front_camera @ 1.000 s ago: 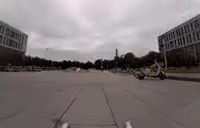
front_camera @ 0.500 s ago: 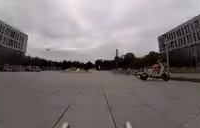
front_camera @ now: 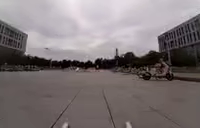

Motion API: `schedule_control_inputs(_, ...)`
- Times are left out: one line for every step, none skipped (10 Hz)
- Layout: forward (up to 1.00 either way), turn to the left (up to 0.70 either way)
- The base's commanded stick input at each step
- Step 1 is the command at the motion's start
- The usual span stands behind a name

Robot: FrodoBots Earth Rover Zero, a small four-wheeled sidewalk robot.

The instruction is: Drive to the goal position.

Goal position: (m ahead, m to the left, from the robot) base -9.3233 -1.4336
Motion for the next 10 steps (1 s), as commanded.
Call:
schedule_control_inputs(0.70, 0.00)
schedule_control_inputs(0.70, 0.00)
schedule_control_inputs(0.70, 0.00)
schedule_control_inputs(0.70, 0.00)
schedule_control_inputs(0.70, 0.00)
schedule_control_inputs(0.70, 0.00)
schedule_control_inputs(0.70, 0.00)
schedule_control_inputs(0.70, 0.00)
schedule_control_inputs(0.70, 0.00)
schedule_control_inputs(0.70, 0.00)
